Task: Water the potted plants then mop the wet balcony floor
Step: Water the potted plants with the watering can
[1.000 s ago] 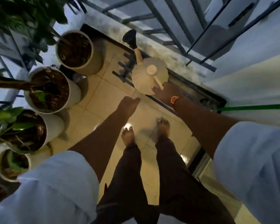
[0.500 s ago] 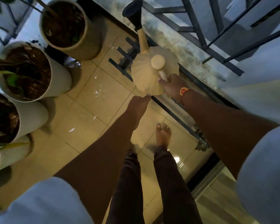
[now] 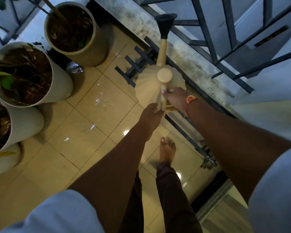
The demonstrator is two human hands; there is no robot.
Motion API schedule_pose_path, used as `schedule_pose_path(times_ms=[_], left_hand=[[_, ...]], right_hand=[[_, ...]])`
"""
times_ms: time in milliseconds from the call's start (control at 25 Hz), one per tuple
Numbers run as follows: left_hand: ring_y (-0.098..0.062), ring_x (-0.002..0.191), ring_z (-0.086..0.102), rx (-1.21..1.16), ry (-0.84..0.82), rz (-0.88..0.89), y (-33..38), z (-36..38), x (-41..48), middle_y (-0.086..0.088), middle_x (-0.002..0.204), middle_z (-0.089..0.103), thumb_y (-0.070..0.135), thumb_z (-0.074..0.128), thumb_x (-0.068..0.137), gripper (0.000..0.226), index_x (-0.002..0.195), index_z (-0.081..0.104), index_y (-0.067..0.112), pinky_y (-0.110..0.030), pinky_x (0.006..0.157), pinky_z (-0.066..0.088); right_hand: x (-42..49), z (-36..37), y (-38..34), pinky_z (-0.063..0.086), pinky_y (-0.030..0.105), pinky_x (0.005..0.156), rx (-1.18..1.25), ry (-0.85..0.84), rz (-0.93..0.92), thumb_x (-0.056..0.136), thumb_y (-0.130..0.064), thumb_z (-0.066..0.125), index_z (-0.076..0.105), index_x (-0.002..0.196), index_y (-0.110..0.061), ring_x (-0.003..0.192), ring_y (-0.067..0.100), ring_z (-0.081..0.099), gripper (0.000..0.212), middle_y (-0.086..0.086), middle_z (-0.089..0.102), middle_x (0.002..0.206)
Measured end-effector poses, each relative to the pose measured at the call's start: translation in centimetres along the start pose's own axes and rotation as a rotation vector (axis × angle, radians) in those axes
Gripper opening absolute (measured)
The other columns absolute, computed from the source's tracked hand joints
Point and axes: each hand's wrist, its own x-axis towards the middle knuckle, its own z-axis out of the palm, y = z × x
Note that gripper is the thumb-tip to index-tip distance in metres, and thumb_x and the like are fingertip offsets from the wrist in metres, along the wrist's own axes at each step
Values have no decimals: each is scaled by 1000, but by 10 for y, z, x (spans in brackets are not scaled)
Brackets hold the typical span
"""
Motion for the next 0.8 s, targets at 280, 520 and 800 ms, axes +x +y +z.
schedule_pose_path(times_ms=[280, 520, 800], left_hand=[[-25, 106, 62, 205, 138, 207, -12, -1, 13, -9, 111, 69, 10, 65, 99, 25, 124, 68, 7, -39, 95, 54], [-26, 100, 63, 204, 109, 178, -1, -9, -35, 0, 97, 62, 5, 61, 99, 20, 118, 62, 10, -41, 90, 58], [-23, 76, 62, 182, 195, 114, 19, -53, -166, -8, 92, 68, 2, 63, 90, 25, 114, 64, 8, -24, 52, 47]], right_hand=[[-2, -1, 8, 48, 47, 105, 191, -26, -9, 98, -46, 61, 68, 120, -15, 114, 27, 62, 39, 10, 68, 120], [-49, -3, -11, 49, 38, 95, 200, -46, -48, 93, -47, 68, 71, 90, -27, 105, 21, 64, 20, -1, 72, 101], [-174, -7, -81, 49, 37, 93, 49, -225, -201, 95, -39, 68, 77, 107, -11, 103, 23, 66, 32, 9, 74, 106]])
